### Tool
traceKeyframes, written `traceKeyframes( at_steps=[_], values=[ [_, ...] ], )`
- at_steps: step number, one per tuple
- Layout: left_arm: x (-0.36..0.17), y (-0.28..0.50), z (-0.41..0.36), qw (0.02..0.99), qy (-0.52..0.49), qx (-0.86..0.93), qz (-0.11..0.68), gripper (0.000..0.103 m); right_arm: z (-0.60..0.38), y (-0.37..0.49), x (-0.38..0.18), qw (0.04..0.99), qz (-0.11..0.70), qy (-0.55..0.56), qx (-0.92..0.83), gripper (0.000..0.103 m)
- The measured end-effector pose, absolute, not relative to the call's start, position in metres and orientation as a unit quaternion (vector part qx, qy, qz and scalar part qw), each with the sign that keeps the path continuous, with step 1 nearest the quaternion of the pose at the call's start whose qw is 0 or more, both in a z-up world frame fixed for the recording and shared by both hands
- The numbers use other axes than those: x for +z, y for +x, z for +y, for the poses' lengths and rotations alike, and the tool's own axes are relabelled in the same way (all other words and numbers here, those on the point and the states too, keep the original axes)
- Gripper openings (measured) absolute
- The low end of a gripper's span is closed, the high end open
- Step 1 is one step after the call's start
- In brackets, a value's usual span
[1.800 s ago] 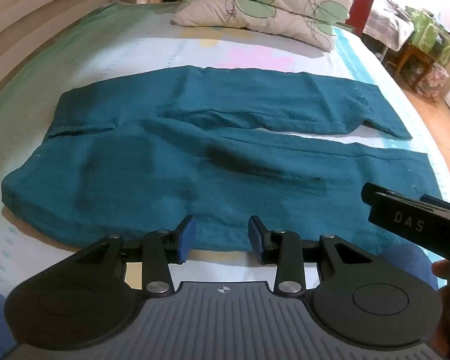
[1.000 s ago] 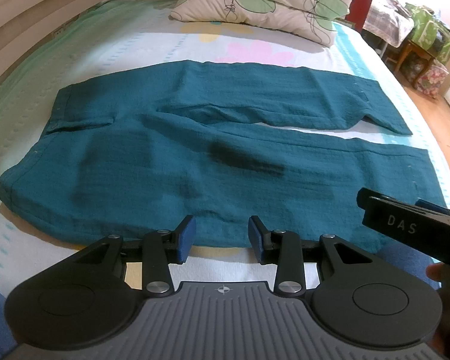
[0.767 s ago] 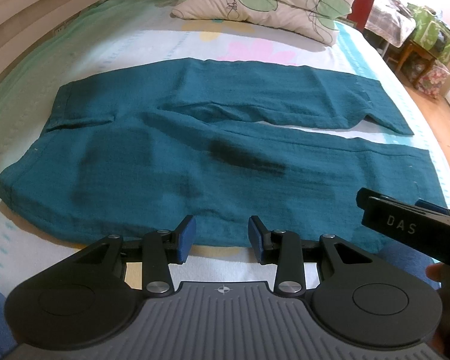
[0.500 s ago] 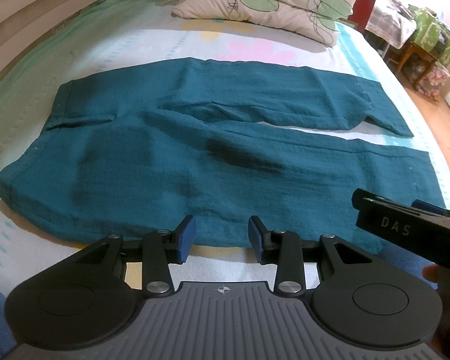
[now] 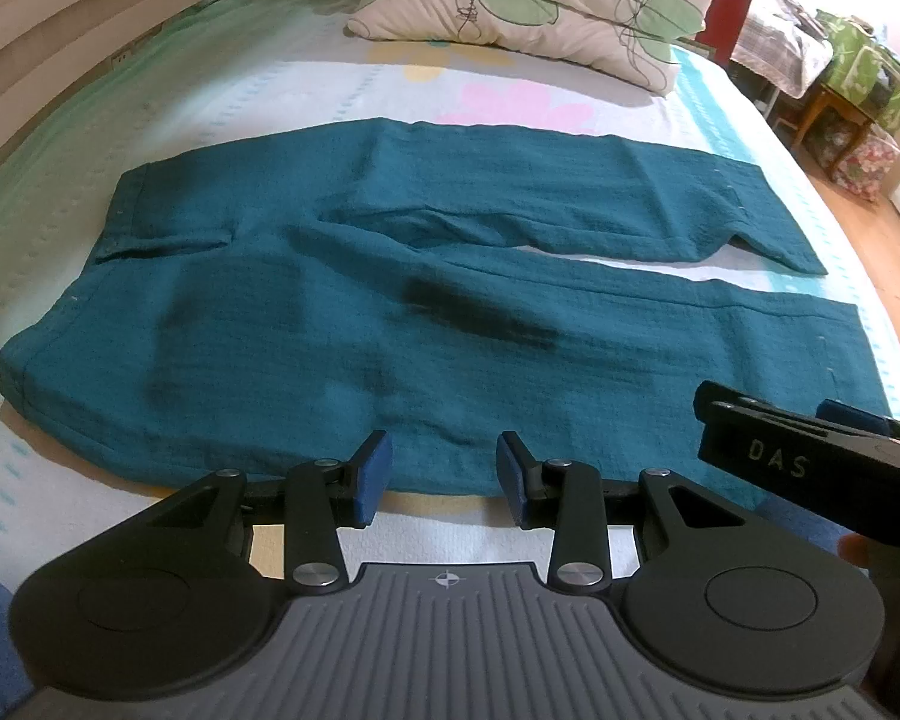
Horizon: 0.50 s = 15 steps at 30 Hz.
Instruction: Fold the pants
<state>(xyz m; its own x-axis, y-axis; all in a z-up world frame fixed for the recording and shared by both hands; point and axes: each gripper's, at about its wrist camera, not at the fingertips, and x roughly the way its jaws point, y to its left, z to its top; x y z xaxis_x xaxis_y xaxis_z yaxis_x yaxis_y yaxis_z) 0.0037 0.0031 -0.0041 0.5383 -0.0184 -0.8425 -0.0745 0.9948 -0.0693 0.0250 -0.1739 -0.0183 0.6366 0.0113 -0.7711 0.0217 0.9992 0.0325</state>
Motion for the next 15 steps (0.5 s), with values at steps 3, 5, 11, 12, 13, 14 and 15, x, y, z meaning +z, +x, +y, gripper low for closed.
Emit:
traceKeyframes(
  at_steps=[3,5,11,12,13,14,15],
  values=[
    [-0.0035,0.0035,0.0032,0.875,-0.048,0.015,0.481,0.037,-0.1716,0.0254,-0.019,0.903,0.429,0.016,-0.003,0.087],
    [-0.0028,0.0036,0.0031,0.875,-0.047,0.015,0.481,0.037,-0.1701,0.0265,-0.0197,0.902,0.431,0.014,-0.004,0.087],
    [-0.0031,0.0041,0.0033,0.874,-0.047,0.014,0.484,0.037,-0.1661,0.027,-0.0221,0.901,0.434,0.012,0.001,0.087],
    [-0.0033,0.0043,0.0034,0.874,-0.046,0.014,0.484,0.037,-0.1664,0.0273,-0.0224,0.901,0.434,0.011,0.001,0.087],
    [-0.0033,0.0043,0.0033,0.874,-0.046,0.014,0.484,0.037,-0.1674,0.0281,-0.0225,0.901,0.435,0.011,0.002,0.087],
    [-0.0039,0.0043,0.0034,0.874,-0.046,0.014,0.484,0.037,-0.1675,0.0281,-0.0226,0.9,0.435,0.011,0.002,0.087],
    [-0.004,0.0043,0.0034,0.874,-0.046,0.014,0.484,0.037,-0.1674,0.0282,-0.0227,0.9,0.435,0.011,0.003,0.087]
  ],
)
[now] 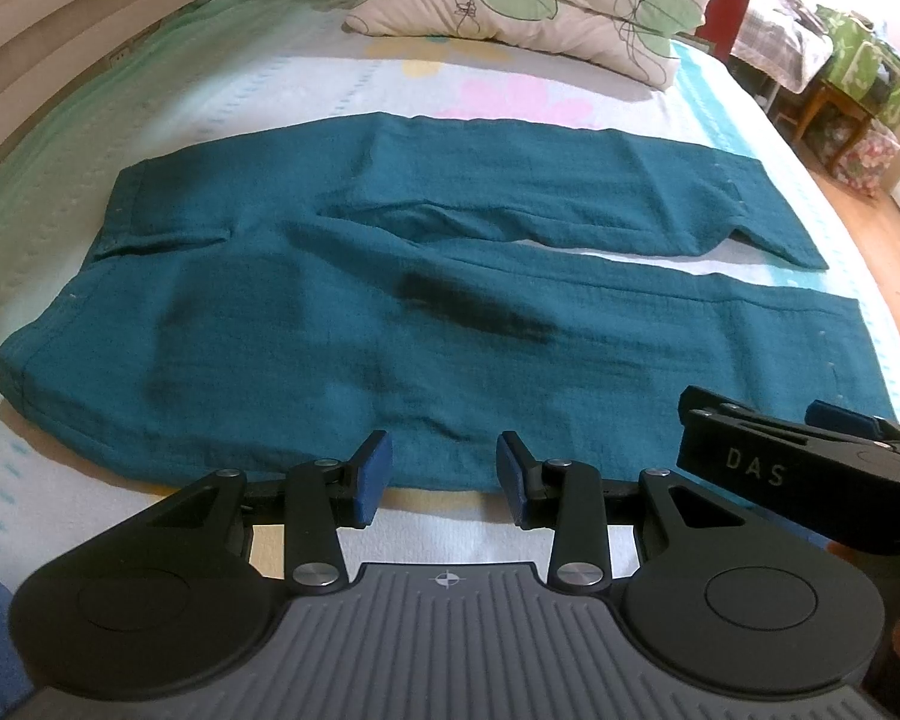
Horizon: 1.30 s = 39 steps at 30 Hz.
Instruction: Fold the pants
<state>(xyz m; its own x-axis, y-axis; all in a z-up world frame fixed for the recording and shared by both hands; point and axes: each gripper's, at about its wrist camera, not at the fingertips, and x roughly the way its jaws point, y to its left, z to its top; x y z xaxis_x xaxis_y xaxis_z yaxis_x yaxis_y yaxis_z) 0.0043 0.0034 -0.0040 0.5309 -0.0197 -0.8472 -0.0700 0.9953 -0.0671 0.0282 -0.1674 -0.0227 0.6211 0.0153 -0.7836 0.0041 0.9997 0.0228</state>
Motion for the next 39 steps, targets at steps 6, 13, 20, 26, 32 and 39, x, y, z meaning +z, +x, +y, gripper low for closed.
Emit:
traceKeyframes(
  at_steps=[6,13,20,26,32,39],
  values=[
    [-0.0064,0.005,0.0043,0.872,-0.048,0.014,0.486,0.037,-0.1673,0.0285,-0.0232,0.9,0.436,0.011,0.003,0.087],
    [-0.0073,0.0046,0.0042,0.872,-0.048,0.016,0.487,0.037,-0.1664,0.0285,-0.0264,0.898,0.441,0.015,0.004,0.087],
    [-0.0072,0.004,0.0044,0.872,-0.047,0.019,0.486,0.037,-0.1666,0.0272,-0.0276,0.896,0.443,0.018,0.005,0.087],
    [-0.0061,0.0037,0.004,0.875,-0.043,0.021,0.482,0.036,-0.1661,0.0266,-0.0271,0.897,0.442,0.018,0.008,0.087],
    [-0.0041,0.0034,0.0021,0.875,-0.039,0.019,0.483,0.036,-0.1651,0.0278,-0.027,0.897,0.44,0.014,0.026,0.086],
    [0.0004,0.0006,-0.0021,0.878,-0.03,0.017,0.478,0.036,-0.1662,0.0302,-0.0312,0.89,0.455,0.014,0.026,0.08]
  ],
)
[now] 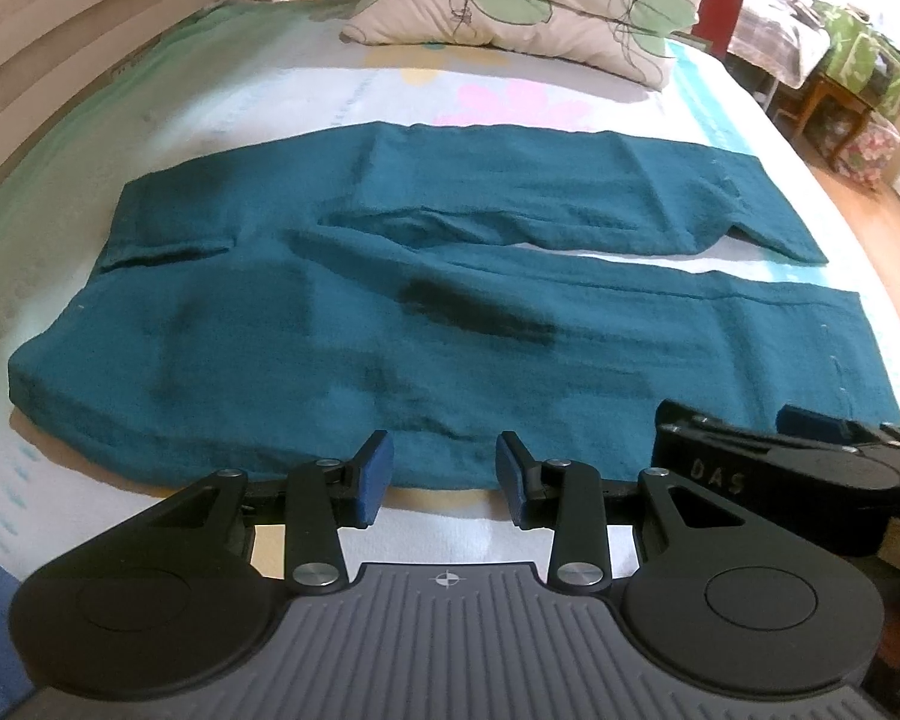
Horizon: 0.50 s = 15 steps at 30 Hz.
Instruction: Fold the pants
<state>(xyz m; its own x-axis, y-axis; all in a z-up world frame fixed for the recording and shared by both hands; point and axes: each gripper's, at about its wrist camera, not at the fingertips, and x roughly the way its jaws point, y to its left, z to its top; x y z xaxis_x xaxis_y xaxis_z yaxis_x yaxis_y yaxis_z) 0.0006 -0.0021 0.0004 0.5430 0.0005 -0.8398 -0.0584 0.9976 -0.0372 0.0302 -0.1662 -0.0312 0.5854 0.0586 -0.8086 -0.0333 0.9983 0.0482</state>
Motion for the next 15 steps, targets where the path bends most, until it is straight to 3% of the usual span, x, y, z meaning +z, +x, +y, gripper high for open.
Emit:
traceKeyframes(
  at_steps=[5,15],
  values=[
    [0.005,-0.001,-0.005,0.886,-0.008,0.027,0.462,0.036,-0.17,0.03,-0.037,0.886,0.463,0.01,0.039,0.075],
    [0.0,0.028,-0.003,0.882,0.007,0.011,0.472,0.036,-0.177,0.048,-0.034,0.883,0.461,-0.007,0.09,0.075]
  ],
)
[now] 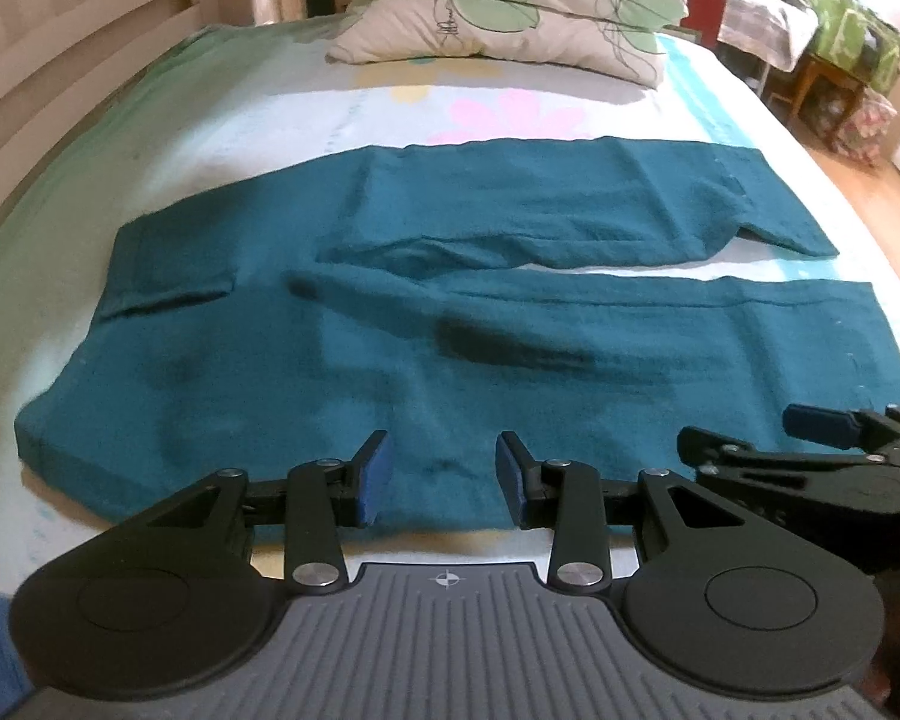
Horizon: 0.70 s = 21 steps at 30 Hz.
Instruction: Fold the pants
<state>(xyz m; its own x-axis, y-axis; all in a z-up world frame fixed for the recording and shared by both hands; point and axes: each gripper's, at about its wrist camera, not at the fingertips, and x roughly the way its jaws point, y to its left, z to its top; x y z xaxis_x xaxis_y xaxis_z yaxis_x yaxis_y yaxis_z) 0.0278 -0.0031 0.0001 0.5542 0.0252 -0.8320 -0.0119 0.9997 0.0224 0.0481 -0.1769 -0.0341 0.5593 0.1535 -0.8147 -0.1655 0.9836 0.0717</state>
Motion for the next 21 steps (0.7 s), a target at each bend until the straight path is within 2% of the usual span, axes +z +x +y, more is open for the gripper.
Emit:
traceKeyframes(
  at_steps=[8,10,11,12,17,21],
  values=[
    [-0.011,0.079,0.008,0.877,-0.012,0.004,0.48,0.036,-0.176,0.1,-0.049,0.85,0.517,-0.053,0.087,0.073],
    [-0.014,0.094,0.012,0.876,-0.015,0.001,0.482,0.036,-0.178,0.117,-0.055,0.835,0.541,-0.054,0.09,0.059],
    [-0.016,0.104,0.014,0.875,-0.016,0.0,0.483,0.036,-0.18,0.124,-0.057,0.829,0.549,-0.055,0.093,0.049],
    [-0.017,0.112,0.016,0.875,-0.016,0.0,0.484,0.036,-0.182,0.133,-0.057,0.826,0.553,-0.054,0.099,0.047],
    [-0.024,0.157,0.031,0.87,-0.02,0.003,0.492,0.036,-0.186,0.187,-0.042,0.851,0.502,-0.07,0.139,0.047],
    [-0.028,0.196,0.045,0.873,-0.022,0.017,0.486,0.036,-0.172,0.241,-0.03,0.873,0.425,-0.177,0.163,0.05]
  ],
)
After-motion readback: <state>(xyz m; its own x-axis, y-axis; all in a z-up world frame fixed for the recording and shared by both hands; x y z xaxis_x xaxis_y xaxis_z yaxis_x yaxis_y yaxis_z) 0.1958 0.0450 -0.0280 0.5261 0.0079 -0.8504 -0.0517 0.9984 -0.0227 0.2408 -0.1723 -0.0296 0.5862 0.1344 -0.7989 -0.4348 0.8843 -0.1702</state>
